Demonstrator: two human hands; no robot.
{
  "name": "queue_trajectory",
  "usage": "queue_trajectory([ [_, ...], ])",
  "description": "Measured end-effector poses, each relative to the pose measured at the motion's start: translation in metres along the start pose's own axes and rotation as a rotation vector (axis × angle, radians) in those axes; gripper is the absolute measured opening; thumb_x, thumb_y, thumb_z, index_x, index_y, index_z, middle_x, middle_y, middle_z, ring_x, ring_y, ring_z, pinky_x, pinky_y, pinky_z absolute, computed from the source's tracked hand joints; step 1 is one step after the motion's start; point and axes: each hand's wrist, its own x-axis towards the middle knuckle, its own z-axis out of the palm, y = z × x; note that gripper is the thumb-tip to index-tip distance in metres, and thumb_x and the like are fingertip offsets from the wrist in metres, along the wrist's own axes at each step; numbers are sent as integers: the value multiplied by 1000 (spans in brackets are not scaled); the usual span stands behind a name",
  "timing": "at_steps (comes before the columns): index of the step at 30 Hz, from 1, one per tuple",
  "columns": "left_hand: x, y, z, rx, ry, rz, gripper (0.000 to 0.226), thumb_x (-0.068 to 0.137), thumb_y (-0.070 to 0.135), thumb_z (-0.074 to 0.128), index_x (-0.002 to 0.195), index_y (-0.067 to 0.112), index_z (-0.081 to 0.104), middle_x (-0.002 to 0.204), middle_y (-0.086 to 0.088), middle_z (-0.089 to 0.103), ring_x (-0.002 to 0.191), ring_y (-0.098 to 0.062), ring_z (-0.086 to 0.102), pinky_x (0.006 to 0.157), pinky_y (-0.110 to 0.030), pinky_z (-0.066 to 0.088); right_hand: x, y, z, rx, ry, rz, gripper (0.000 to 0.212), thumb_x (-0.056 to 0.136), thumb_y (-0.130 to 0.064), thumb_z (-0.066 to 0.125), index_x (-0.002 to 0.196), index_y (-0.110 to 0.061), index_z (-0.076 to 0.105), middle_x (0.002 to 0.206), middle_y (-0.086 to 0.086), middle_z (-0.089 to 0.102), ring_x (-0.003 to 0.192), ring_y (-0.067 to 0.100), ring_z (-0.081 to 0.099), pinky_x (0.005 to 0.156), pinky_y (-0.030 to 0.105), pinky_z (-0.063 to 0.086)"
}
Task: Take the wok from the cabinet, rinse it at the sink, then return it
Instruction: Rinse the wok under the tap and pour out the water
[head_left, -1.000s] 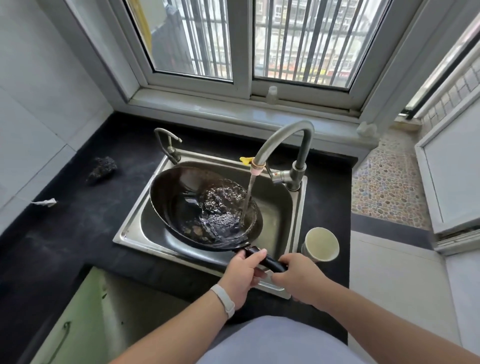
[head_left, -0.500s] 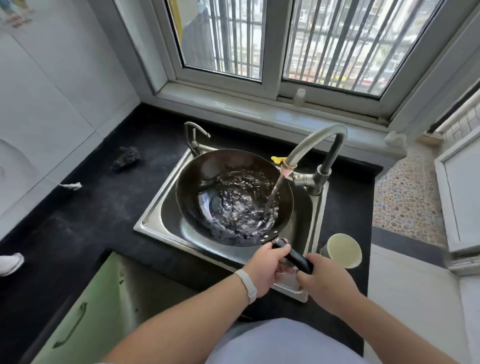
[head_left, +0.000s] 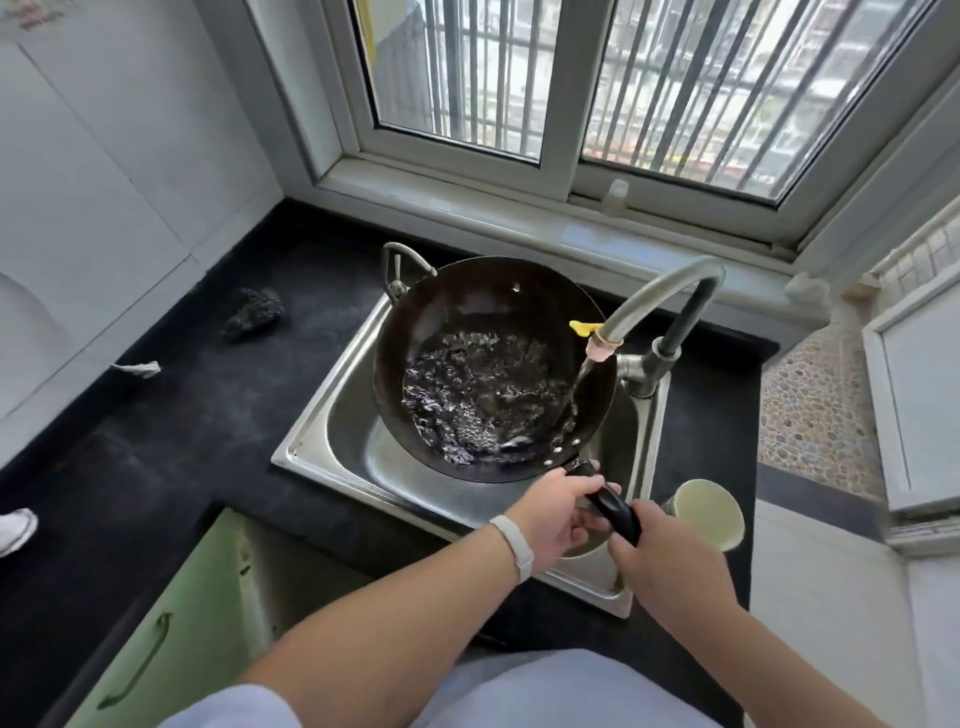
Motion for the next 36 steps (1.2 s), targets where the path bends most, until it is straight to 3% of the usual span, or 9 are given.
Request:
queue_trajectory([
  [9, 9, 8, 1, -73, -64, -48, 16, 96, 18, 52, 112, 23, 56, 89, 2, 76, 57, -11, 58, 57, -22, 30, 1, -14, -18, -67, -8, 59, 12, 96, -38, 52, 94, -27, 48, 68, -10, 49, 56, 5, 44, 47, 24, 32],
  [13, 9, 3, 2, -81, -84, -70, 19, 96, 20, 51, 114, 21, 55, 95, -2, 72, 55, -12, 55, 48, -20, 31, -1, -15, -24, -100, -33, 78, 14, 96, -38, 51, 91, -29, 42, 68, -10, 47, 55, 3, 41, 48, 24, 33],
  [18, 7, -1, 2, -104, -69, -120, 14, 96, 21, 52, 109, 23, 58, 96, -3, 71, 50, -10, 58, 49, -20, 29, 1, -18, -29, -98, -78, 79, 12, 95, -34, 52, 90, -30, 41, 69, -10, 47, 55, 2, 41, 46, 22, 30],
  [25, -1, -13, -4, -54, -30, -129, 11, 95, 27, 57, 102, 18, 55, 79, -2, 69, 52, -9, 59, 50, -20, 29, 6, -13, -24, -76, -167, 76, 9, 90, -35, 56, 94, -27, 55, 80, -8, 59, 69, 11, 57, 55, 26, 43],
  [31, -6, -21, -13, -24, 51, -105, 8, 98, 25, 57, 95, 18, 57, 74, -1, 71, 47, -8, 58, 45, -18, 29, 10, -10, -11, 82, -255, 96, 17, 85, -39, 62, 91, -24, 63, 75, -4, 65, 68, 17, 64, 66, 36, 58],
  [36, -7, -26, -23, 5, 123, -21, 5, 97, 22, 57, 98, 18, 54, 70, -1, 63, 46, -8, 54, 41, -17, 31, 17, -15, -4, 211, -342, 134, 11, 81, -28, 65, 86, -19, 68, 72, 3, 67, 66, 22, 65, 62, 37, 56],
])
